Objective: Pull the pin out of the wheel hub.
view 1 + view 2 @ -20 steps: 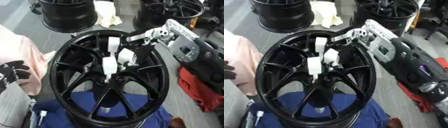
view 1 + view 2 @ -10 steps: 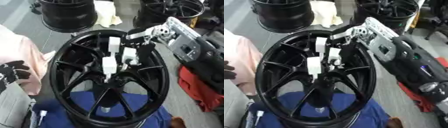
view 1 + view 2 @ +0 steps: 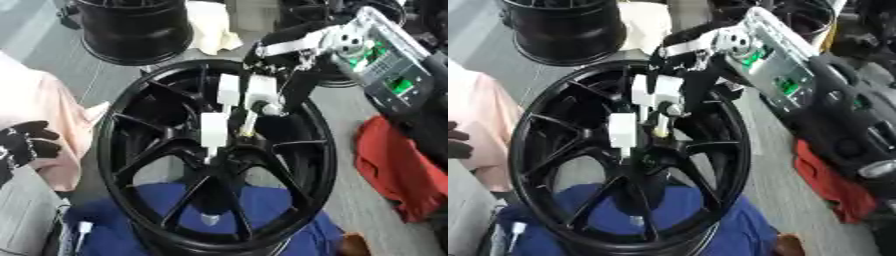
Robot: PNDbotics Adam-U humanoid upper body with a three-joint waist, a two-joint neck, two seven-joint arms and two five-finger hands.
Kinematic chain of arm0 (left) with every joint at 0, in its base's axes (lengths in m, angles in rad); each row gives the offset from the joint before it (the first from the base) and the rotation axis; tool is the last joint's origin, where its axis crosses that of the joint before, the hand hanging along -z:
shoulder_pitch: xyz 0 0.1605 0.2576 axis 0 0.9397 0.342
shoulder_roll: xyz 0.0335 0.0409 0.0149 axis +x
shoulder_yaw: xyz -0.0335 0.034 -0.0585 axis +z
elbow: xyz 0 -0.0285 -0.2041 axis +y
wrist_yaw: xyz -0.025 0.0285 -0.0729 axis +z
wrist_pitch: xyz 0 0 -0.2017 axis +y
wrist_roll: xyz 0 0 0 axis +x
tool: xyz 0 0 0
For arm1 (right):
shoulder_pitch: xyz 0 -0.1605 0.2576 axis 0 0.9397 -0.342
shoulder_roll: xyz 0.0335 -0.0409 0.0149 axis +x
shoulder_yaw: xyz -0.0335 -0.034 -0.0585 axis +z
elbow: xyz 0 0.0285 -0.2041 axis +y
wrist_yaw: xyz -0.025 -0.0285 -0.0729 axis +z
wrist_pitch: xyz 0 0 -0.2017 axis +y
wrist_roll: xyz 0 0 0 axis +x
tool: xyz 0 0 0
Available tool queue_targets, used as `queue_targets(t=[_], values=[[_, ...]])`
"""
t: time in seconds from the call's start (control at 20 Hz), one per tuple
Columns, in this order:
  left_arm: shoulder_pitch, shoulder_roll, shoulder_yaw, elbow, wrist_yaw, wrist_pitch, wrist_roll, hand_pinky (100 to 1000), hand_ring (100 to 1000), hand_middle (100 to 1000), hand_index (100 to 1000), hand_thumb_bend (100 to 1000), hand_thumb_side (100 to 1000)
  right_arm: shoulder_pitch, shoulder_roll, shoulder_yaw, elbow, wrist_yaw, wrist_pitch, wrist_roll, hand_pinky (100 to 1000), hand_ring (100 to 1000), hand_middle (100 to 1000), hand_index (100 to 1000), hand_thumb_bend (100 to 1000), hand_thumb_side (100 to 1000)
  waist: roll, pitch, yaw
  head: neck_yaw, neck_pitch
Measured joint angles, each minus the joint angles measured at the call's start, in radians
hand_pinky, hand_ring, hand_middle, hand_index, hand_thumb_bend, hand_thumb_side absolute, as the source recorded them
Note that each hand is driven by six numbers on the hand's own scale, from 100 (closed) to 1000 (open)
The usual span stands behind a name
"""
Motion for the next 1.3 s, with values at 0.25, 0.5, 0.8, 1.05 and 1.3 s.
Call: queue_targets(t=[0.25, 0.5, 0.8, 1.05, 1.3], values=[[0.004, 0.001, 0.0, 0.0, 0.0, 0.002, 0.0, 789, 746, 734, 894, 100, 741, -0.009, -0.082, -0.056, -0.071, -0.029, 0.033, -0.003, 393, 414, 433, 516, 100, 100, -0.008, -0.004, -0.01, 0.001, 0.001], [0.004, 0.001, 0.005, -0.004, -0.001, 0.006, 0.001, 789, 746, 734, 894, 100, 742, 0.1, -0.201, -0.192, -0.155, -0.015, 0.064, -0.046, 390, 407, 429, 518, 100, 100, -0.012, -0.006, -0.014, 0.002, 0.0], [0.001, 0.001, 0.017, -0.011, -0.002, 0.014, 0.0, 789, 746, 733, 893, 100, 741, 0.469, -0.289, -0.427, -0.192, 0.074, 0.12, -0.283, 394, 407, 432, 533, 100, 100, -0.01, 0.006, -0.013, -0.009, -0.011], [-0.005, 0.001, 0.026, -0.017, -0.002, 0.017, 0.0, 789, 746, 733, 894, 100, 742, 0.721, -0.224, -0.558, -0.119, 0.1, 0.172, -0.5, 769, 796, 804, 944, 158, 378, -0.007, 0.011, -0.019, -0.008, -0.019], [-0.006, -0.001, 0.026, -0.017, -0.002, 0.017, 0.0, 790, 746, 733, 894, 100, 741, 0.828, -0.049, -0.677, -0.016, 0.152, 0.219, -0.796, 819, 845, 858, 965, 154, 430, 0.006, 0.012, -0.023, 0.001, -0.02]])
